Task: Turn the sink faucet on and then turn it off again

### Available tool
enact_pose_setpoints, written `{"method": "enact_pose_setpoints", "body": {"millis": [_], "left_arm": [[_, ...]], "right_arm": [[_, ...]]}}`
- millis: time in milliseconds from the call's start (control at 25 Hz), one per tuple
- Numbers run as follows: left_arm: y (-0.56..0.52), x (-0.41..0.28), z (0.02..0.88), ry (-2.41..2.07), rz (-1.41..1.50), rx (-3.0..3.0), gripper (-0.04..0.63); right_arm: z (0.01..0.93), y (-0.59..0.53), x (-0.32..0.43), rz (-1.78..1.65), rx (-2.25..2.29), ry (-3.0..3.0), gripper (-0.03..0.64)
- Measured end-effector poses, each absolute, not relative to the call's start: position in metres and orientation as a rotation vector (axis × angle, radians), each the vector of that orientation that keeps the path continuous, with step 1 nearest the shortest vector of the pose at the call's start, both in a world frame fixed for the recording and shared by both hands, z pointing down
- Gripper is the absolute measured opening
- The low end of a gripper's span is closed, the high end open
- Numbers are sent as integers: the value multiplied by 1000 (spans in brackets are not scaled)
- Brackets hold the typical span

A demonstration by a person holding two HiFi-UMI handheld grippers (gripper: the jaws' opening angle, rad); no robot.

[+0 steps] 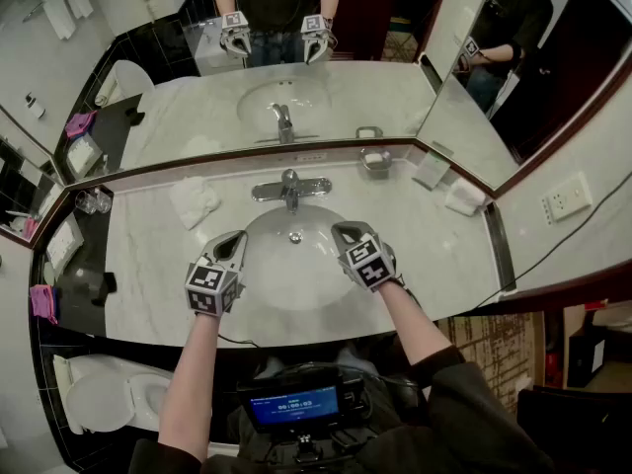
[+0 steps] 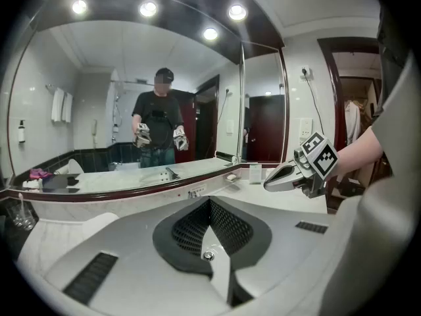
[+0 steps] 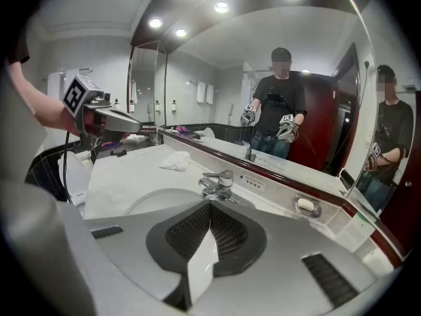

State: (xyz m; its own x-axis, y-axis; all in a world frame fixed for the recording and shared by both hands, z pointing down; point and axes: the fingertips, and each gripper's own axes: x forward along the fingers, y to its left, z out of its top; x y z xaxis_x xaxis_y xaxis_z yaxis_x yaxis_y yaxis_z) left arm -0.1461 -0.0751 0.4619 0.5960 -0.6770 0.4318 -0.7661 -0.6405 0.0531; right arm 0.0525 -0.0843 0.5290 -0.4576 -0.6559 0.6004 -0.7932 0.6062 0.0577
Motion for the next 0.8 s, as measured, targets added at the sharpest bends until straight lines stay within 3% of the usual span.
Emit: {"method": "enact_pose_setpoints", "body": {"millis": [360,480,800], "left_arm": [[-85,-141,472,-1192,544,2583,0],[-86,-139,475,-1197,535,2581,0],[-90,-138,484,-1242,495,2558,0]], "right_arm": [[545,-123,26,24,1002,-2178,109],[551,-137,13,-165,917,-2110,155],[565,-185,-31,-708,696,-1923,202]]}}
